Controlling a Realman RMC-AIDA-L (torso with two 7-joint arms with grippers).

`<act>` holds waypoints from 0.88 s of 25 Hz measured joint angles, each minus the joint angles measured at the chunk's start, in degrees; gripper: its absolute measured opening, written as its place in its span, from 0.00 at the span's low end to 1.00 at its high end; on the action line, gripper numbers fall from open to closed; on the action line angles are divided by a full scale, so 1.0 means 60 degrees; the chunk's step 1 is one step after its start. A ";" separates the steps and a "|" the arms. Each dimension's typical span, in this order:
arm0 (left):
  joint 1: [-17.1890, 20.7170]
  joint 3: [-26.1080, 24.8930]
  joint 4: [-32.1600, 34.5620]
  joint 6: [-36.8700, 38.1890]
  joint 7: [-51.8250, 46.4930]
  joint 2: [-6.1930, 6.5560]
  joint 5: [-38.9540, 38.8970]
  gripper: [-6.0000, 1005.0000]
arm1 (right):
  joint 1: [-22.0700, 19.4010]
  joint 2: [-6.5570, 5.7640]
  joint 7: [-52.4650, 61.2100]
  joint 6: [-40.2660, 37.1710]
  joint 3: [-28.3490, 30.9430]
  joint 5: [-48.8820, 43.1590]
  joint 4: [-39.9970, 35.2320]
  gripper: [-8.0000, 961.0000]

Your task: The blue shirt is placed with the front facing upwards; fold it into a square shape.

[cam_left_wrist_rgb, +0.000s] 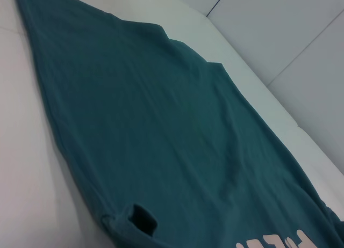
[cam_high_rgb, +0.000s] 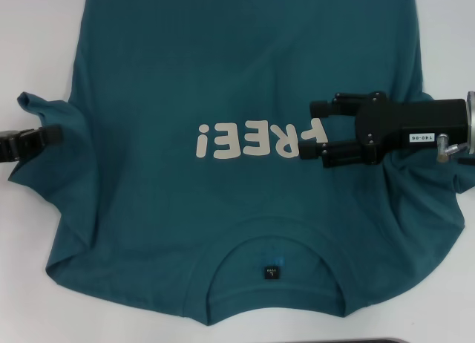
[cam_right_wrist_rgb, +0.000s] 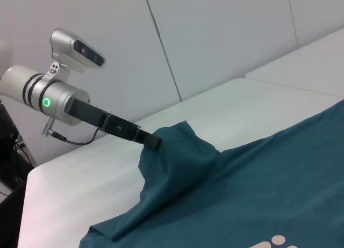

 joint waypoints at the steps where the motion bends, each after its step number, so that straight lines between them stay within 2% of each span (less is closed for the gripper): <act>1: -0.0018 0.0005 -0.0001 0.0000 -0.0013 -0.0009 0.0002 0.01 | 0.0002 0.0000 -0.0002 -0.0009 0.0000 0.0000 0.0000 0.95; 8: -0.0155 0.0005 0.0089 -0.0068 -0.0112 -0.0113 0.0009 0.02 | 0.0012 0.0011 -0.0032 -0.0044 0.0001 0.0000 0.0001 0.95; 15: -0.0422 0.0073 0.0145 -0.0086 -0.0217 -0.0341 0.0033 0.03 | -0.0009 0.0018 -0.0043 -0.0047 0.0001 0.0000 0.0000 0.95; 22: -0.0681 0.0452 0.0328 -0.0103 -0.0253 -0.0480 0.0054 0.04 | -0.0007 0.0029 -0.0050 -0.0047 0.0001 0.0000 0.0000 0.95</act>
